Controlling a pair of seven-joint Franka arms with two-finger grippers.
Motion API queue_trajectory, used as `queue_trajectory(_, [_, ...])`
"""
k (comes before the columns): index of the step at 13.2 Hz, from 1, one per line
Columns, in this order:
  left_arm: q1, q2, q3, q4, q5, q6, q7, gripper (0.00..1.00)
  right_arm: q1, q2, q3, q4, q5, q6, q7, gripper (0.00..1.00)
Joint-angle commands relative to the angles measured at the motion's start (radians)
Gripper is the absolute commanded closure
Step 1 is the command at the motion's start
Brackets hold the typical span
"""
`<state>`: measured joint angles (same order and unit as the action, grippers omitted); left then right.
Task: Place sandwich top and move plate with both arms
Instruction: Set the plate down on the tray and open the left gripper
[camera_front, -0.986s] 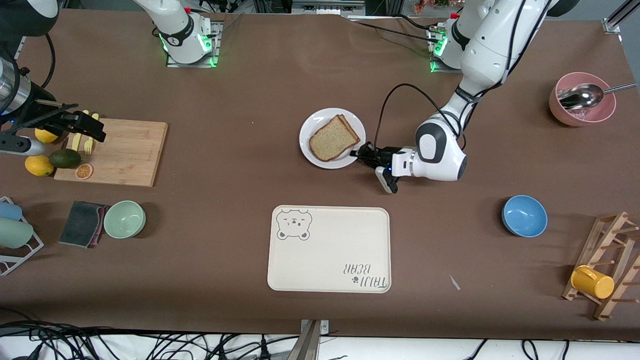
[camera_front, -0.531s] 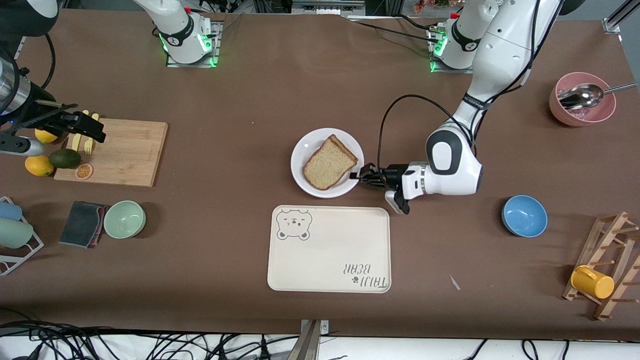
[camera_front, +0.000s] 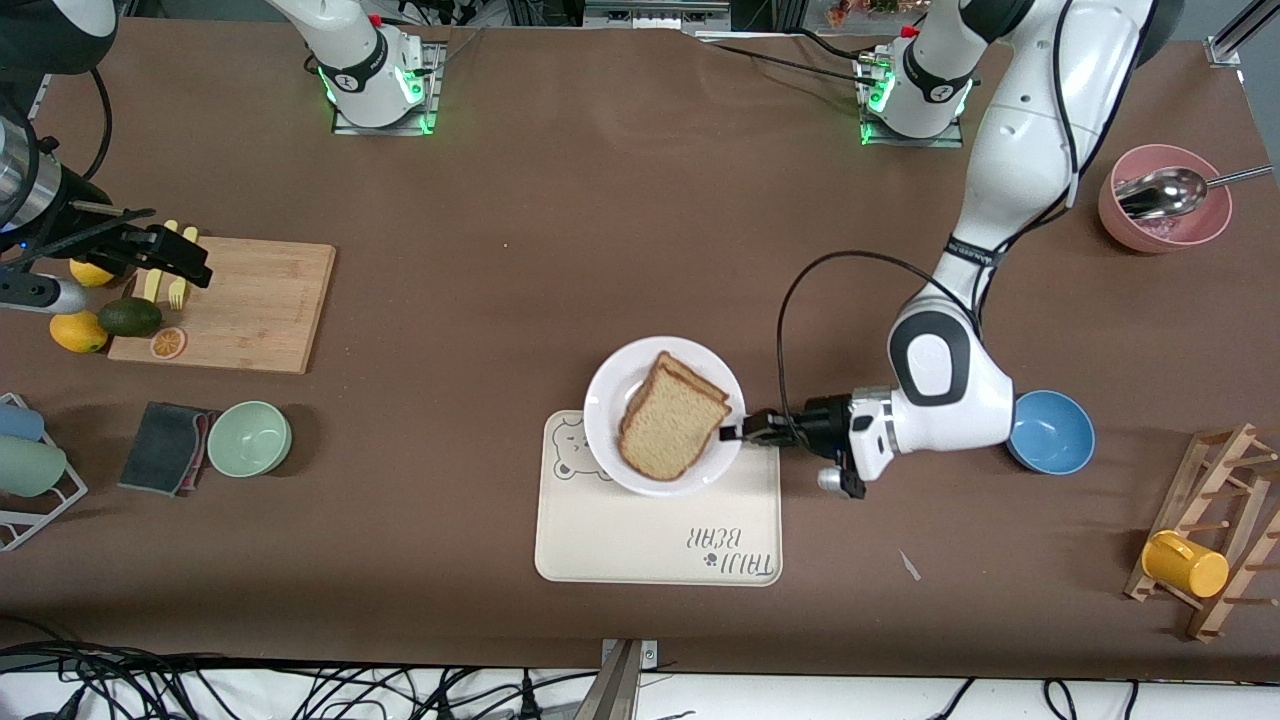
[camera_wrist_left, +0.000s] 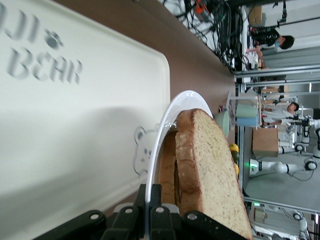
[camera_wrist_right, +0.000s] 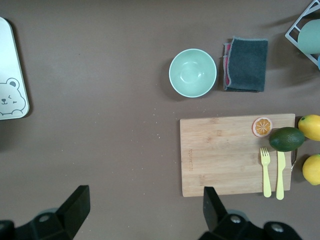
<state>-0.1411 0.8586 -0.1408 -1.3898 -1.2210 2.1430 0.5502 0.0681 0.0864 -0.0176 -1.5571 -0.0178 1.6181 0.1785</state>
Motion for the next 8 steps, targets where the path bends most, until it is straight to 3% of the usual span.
queue_trajectory(1, [-0.006, 0.132, 0.009, 0.175, -0.038, 0.029, -0.015, 1.00, -0.014, 0.004, 0.011, 0.015, 0.012, 0.002, -0.010, 0.00])
queue_trajectory(5, [-0.040, 0.235, 0.007, 0.282, -0.083, 0.178, -0.018, 1.00, -0.014, 0.004, 0.011, 0.015, 0.013, 0.003, -0.010, 0.00])
queue_trajectory(8, [-0.046, 0.250, 0.007, 0.282, -0.083, 0.192, -0.006, 1.00, -0.016, 0.004, 0.011, 0.015, 0.013, 0.019, -0.049, 0.00])
